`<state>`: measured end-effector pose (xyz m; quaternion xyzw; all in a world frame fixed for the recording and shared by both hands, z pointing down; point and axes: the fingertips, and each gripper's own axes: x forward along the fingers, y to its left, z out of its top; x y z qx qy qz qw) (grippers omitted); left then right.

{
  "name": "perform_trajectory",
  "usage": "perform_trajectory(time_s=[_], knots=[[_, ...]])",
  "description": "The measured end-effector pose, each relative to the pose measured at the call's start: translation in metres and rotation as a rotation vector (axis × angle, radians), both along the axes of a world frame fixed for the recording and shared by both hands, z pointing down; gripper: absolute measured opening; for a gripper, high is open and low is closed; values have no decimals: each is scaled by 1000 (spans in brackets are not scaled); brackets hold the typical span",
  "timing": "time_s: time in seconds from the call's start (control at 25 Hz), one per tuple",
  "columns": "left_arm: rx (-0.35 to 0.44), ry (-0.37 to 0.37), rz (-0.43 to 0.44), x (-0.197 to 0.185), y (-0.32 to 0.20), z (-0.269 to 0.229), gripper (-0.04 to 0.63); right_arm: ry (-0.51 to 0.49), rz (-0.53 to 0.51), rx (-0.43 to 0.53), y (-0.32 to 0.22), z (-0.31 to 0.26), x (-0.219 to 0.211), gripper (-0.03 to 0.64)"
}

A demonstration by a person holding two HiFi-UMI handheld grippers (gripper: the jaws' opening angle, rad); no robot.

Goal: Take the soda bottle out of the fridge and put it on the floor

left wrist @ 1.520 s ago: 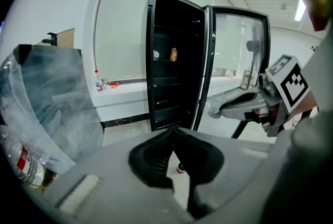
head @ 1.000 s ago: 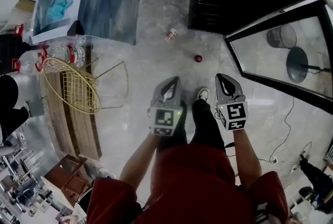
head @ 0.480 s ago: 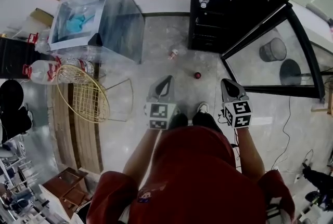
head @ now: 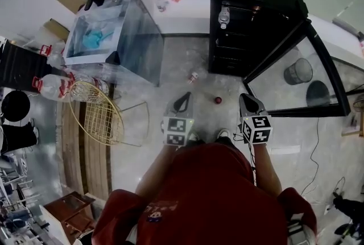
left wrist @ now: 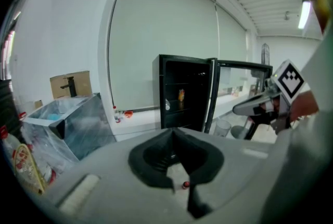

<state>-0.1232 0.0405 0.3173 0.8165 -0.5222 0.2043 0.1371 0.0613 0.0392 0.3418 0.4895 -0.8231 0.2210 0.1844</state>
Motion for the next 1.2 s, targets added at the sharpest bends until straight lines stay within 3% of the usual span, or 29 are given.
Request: perform_trajectory(time_s=[0.44,1.2], knots=[[13,13,-45,-7,-7,-11,0,6,-11,17,-12,-1,-3,2],[8,27,-48,-4,-6,-5,0,37,-36,12,-8,5,-2,2]])
